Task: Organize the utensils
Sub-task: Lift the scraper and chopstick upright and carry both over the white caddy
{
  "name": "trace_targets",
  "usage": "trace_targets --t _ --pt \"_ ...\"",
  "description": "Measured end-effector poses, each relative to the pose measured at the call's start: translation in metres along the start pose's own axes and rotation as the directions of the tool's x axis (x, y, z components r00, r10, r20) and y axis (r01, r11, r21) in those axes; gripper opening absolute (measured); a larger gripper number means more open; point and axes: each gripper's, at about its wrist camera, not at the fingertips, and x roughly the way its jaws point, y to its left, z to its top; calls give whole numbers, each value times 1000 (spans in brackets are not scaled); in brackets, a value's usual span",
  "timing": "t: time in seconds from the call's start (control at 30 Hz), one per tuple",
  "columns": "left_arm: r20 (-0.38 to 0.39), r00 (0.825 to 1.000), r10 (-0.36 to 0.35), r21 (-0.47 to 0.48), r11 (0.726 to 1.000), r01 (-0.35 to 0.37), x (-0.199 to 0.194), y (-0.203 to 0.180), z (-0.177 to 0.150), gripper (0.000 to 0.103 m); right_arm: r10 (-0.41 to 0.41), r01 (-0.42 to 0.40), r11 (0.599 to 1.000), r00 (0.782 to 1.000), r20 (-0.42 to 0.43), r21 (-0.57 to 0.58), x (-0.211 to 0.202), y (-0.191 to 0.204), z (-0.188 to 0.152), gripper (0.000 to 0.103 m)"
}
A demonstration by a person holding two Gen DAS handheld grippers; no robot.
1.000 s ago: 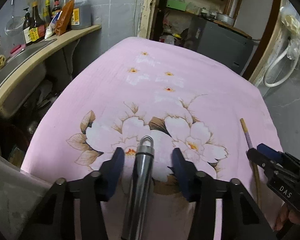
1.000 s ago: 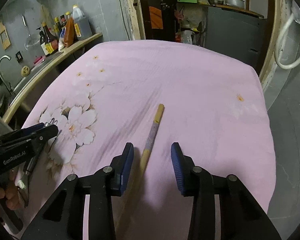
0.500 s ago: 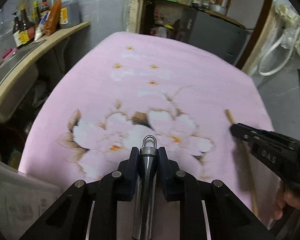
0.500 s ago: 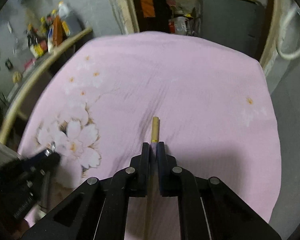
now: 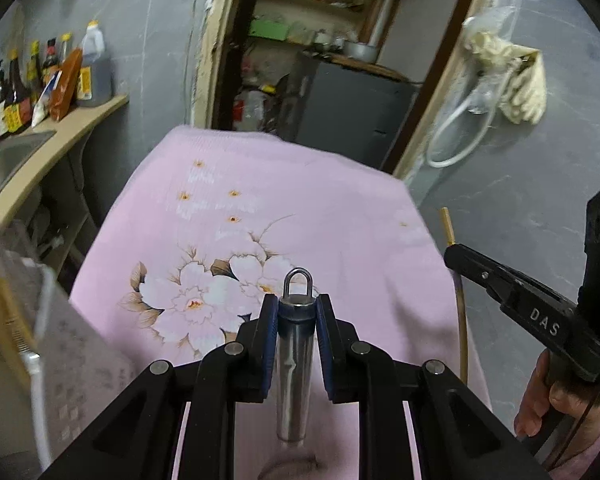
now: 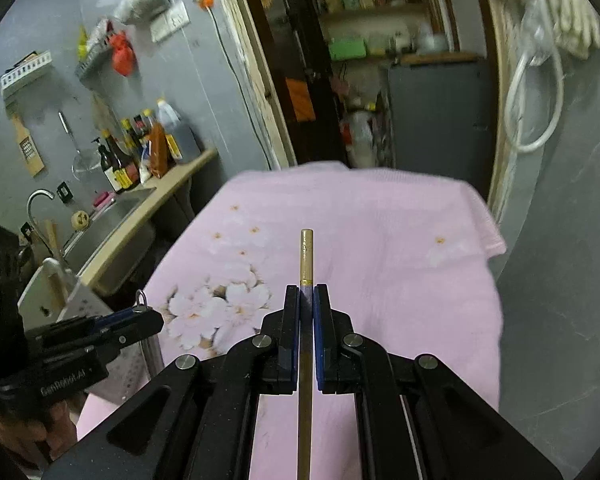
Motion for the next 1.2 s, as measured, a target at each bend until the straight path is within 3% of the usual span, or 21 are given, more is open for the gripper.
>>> trace_targets --t 0.23,0.4,0.57,0.73,1.03,1.2 --pt "68 996 -52 56 997 48 -52 3 -5 18 -16 15 1000 992 124 9 -58 21 3 6" --pt "132 989 -68 82 995 57 -86 9 6 18 -1 -1 1000 972 237 8 -90 54 17 6" --pt "207 976 -66 105 993 45 -124 20 24 18 42 -38 999 926 374 -19 -117 96 33 6" --pt "277 960 -51 113 993 20 -165 34 40 18 106 -82 994 861 498 -70 -138 145 49 6" --pt "407 913 9 75 996 -43 -231 76 57 18 259 -233 965 760 596 -122 -143 222 68 6" --pt "436 898 47 35 997 -69 -245 103 56 18 294 -275 953 748 595 -125 -120 251 71 6"
